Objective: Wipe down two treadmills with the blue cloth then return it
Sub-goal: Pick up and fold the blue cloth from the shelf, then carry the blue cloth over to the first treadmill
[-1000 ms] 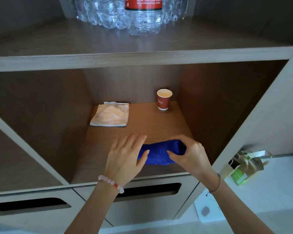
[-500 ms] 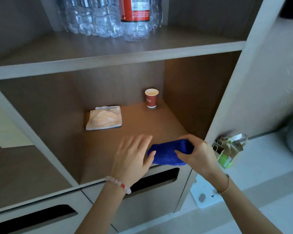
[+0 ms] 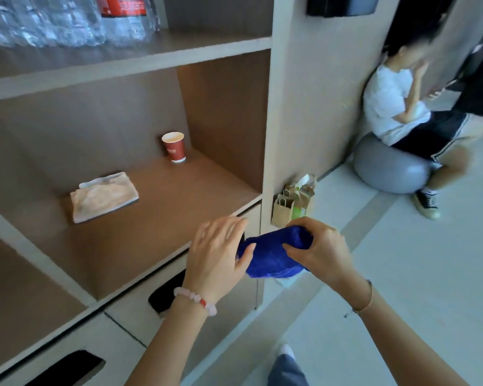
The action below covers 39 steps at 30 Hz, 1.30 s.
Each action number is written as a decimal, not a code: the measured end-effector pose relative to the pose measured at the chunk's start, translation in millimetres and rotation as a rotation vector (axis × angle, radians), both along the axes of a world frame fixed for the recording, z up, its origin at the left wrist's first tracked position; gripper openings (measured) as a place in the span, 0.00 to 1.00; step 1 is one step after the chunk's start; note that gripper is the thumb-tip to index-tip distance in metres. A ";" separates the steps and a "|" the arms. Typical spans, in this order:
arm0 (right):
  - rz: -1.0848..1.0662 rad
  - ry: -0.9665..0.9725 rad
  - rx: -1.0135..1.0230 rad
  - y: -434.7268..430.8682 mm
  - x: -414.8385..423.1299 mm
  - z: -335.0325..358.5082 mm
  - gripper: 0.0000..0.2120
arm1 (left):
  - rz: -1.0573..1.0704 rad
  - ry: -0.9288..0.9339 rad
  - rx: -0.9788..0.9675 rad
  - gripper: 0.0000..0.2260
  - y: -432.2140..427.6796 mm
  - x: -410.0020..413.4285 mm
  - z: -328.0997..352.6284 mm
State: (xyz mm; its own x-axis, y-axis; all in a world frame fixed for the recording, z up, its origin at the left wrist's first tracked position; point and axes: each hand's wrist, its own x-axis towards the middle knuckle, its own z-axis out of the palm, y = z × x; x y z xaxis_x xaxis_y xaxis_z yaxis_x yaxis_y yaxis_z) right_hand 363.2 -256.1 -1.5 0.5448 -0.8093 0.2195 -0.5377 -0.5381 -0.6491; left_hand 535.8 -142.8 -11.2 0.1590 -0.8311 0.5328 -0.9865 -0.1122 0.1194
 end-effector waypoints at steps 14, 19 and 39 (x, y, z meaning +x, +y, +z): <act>-0.474 -0.038 0.015 23.8 -161.1 12.0 0.12 | -0.412 0.017 0.029 0.20 -61.0 -117.5 18.1; -0.599 -0.025 0.034 37.2 -228.6 17.3 0.12 | -0.568 0.014 0.031 0.20 -79.2 -186.5 22.9; -1.167 0.029 0.048 151.9 -457.3 14.8 0.12 | -1.121 -0.006 0.033 0.20 -81.8 -454.7 18.0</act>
